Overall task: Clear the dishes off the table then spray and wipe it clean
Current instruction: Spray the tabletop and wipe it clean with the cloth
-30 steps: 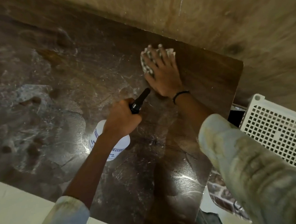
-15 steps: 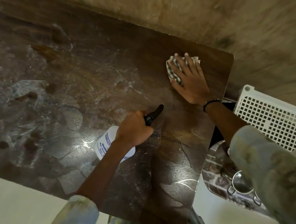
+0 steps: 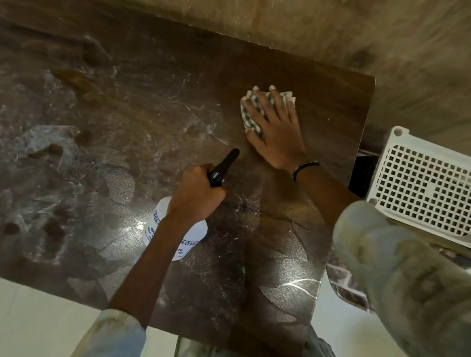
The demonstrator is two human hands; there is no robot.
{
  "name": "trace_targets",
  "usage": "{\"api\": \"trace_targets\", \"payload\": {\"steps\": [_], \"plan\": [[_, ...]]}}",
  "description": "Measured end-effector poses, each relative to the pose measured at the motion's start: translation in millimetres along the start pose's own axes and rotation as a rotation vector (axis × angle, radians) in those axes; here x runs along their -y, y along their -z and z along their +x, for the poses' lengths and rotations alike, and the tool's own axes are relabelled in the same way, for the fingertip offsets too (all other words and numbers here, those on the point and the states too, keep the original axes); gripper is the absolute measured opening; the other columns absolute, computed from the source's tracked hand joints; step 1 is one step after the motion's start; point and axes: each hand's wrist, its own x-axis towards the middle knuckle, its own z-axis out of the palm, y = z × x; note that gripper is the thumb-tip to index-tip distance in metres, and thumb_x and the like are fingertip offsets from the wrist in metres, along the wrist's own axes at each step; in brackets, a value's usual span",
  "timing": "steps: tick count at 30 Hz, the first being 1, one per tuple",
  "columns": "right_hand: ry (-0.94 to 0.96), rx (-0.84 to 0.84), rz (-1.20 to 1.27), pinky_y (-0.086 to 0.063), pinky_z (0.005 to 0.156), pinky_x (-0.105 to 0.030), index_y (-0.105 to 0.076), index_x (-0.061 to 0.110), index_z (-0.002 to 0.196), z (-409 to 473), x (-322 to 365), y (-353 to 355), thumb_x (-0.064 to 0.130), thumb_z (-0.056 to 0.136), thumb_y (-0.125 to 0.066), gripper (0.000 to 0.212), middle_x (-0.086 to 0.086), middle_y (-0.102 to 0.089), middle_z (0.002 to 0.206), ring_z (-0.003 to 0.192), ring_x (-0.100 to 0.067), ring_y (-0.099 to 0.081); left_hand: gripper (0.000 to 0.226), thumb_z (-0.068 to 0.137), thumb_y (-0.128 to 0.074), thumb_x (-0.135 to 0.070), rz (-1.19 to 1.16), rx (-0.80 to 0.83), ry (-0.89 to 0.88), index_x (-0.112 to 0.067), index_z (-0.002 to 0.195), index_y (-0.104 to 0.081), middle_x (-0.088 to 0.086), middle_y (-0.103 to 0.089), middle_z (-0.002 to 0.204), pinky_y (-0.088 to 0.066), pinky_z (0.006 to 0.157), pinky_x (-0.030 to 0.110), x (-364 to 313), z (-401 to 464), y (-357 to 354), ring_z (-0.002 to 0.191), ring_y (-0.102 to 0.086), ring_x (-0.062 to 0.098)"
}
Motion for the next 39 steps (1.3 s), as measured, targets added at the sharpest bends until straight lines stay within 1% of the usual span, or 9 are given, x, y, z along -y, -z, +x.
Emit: {"api": "trace_targets", "payload": {"steps": [4, 8, 13, 17, 22, 26, 29, 34, 39], "plan": [[0.202, 0.025, -0.022, 0.002, 0.122, -0.047, -0.029, 0.024, 0.153, -29, 32, -13, 0.043, 0.101, -0.030, 0.056, -0.004, -0.020, 0.162, 0.151, -0.031, -0.009, 0.015, 0.076, -0.059, 0.000, -0.025, -0.022, 0.018, 0.000, 0.091, -0.064, 0.025, -0.067, 0.084, -0.051, 0.065, 0.049, 4, -5, 0, 0.076, -0.062, 0.043], [0.366, 0.076, -0.123, -0.007, 0.122, -0.050, -0.030, 0.025, 0.152, -74, 5, -10, 0.050, 0.098, -0.036, 0.060, -0.005, -0.022, 0.162, 0.150, -0.031, -0.014, 0.015, 0.077, -0.060, 0.000, -0.011, -0.009, 0.019, 0.000, 0.091, -0.064, 0.024, -0.068, 0.084, -0.051, 0.062, 0.046, 5, -11, 1, 0.074, -0.063, 0.041], [0.111, 0.052, -0.124, -0.006, 0.123, -0.047, -0.018, 0.030, 0.155, -62, -21, 1, 0.048, 0.100, -0.031, 0.060, -0.001, -0.016, 0.163, 0.151, -0.028, -0.008, 0.014, 0.080, -0.060, -0.003, -0.031, 0.008, 0.033, -0.004, 0.093, -0.064, 0.019, -0.067, 0.082, -0.041, 0.052, 0.028, 12, -12, 4, 0.059, -0.057, 0.026], [-0.063, -0.007, -0.032, -0.008, 0.120, -0.051, -0.024, 0.028, 0.154, -25, 19, -8, 0.047, 0.097, -0.033, 0.061, -0.002, -0.019, 0.163, 0.151, -0.031, -0.009, 0.013, 0.079, -0.059, -0.003, -0.041, -0.017, 0.025, -0.005, 0.091, -0.065, 0.020, -0.068, 0.082, -0.049, 0.058, 0.040, 20, -15, 4, 0.067, -0.062, 0.034], [0.161, -0.009, -0.031, 0.002, 0.121, -0.049, -0.032, 0.022, 0.152, -34, 70, -29, 0.040, 0.099, -0.041, 0.057, -0.007, -0.025, 0.161, 0.149, -0.035, -0.013, 0.014, 0.079, -0.059, -0.002, -0.027, -0.017, 0.035, -0.003, 0.092, -0.065, 0.022, -0.067, 0.080, -0.045, 0.057, 0.036, 25, -26, 5, 0.064, -0.059, 0.035], [0.347, 0.068, -0.100, -0.006, 0.122, -0.049, -0.031, 0.023, 0.152, -85, 42, -20, 0.046, 0.099, -0.037, 0.058, -0.006, -0.021, 0.162, 0.150, -0.031, -0.012, 0.013, 0.078, -0.059, -0.001, -0.053, -0.023, 0.040, -0.002, 0.090, -0.065, 0.023, -0.067, 0.079, -0.042, 0.056, 0.034, 31, -35, 8, 0.061, -0.057, 0.033], [0.257, 0.093, -0.110, -0.005, 0.122, -0.048, -0.019, 0.029, 0.155, -80, 10, -8, 0.049, 0.098, -0.034, 0.062, -0.002, -0.015, 0.163, 0.151, -0.028, -0.007, 0.014, 0.079, -0.060, -0.001, -0.056, -0.016, 0.037, -0.004, 0.091, -0.065, 0.020, -0.067, 0.079, -0.042, 0.055, 0.032, 34, -41, 9, 0.062, -0.059, 0.033], [-0.063, -0.019, -0.023, -0.005, 0.120, -0.049, -0.024, 0.027, 0.154, -6, 43, -11, 0.044, 0.097, -0.034, 0.061, -0.004, -0.019, 0.162, 0.150, -0.032, -0.010, 0.014, 0.079, -0.060, -0.004, -0.070, -0.049, 0.048, -0.006, 0.091, -0.066, 0.017, -0.067, 0.079, -0.047, 0.060, 0.036, 46, -48, 8, 0.068, -0.062, 0.032], [0.088, 0.001, -0.031, -0.006, 0.120, -0.051, -0.027, 0.026, 0.154, -9, 94, -32, 0.045, 0.098, -0.028, 0.059, -0.005, -0.021, 0.162, 0.150, -0.033, -0.011, 0.012, 0.077, -0.059, -0.005, -0.073, -0.059, 0.047, -0.005, 0.088, -0.065, 0.018, -0.067, 0.077, -0.052, 0.064, 0.044, 55, -55, 7, 0.069, -0.063, 0.034]]}}
